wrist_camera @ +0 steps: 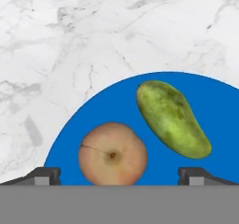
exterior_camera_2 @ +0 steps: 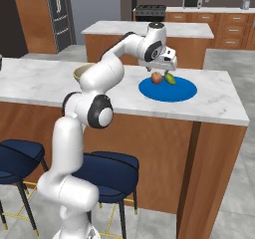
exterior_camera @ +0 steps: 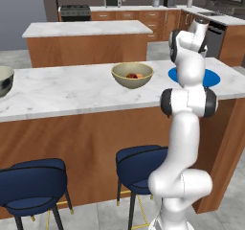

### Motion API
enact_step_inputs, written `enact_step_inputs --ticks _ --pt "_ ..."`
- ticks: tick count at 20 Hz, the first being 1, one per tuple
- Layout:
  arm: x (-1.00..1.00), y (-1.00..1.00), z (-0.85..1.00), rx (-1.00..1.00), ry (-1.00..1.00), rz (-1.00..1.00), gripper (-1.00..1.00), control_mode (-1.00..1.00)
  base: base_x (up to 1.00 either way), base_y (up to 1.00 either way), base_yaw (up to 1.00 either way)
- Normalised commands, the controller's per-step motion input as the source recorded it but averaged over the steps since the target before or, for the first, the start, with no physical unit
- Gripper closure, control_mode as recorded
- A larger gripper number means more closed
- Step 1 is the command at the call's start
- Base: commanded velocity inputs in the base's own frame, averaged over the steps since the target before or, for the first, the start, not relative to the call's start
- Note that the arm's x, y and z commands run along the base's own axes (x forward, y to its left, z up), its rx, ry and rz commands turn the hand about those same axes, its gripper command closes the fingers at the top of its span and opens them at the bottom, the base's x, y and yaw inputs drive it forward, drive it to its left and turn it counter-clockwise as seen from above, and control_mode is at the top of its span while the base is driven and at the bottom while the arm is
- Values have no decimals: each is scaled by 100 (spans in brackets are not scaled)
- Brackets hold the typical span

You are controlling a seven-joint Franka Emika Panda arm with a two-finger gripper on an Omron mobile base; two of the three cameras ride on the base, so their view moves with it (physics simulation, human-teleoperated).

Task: Take the fruits from the plate on the dining counter and place two fruits in each bowl.

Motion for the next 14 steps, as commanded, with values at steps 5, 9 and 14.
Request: enact_step_inputs --ticks 5,9,14 --pt "0 0 -21 0 0 -1 -100 -100 0 0 0" --pt "0 5 -31 0 0 -1 -100 -100 0 0 0" --pt "0 22 -23 0 0 0 -100 -100 0 0 0"
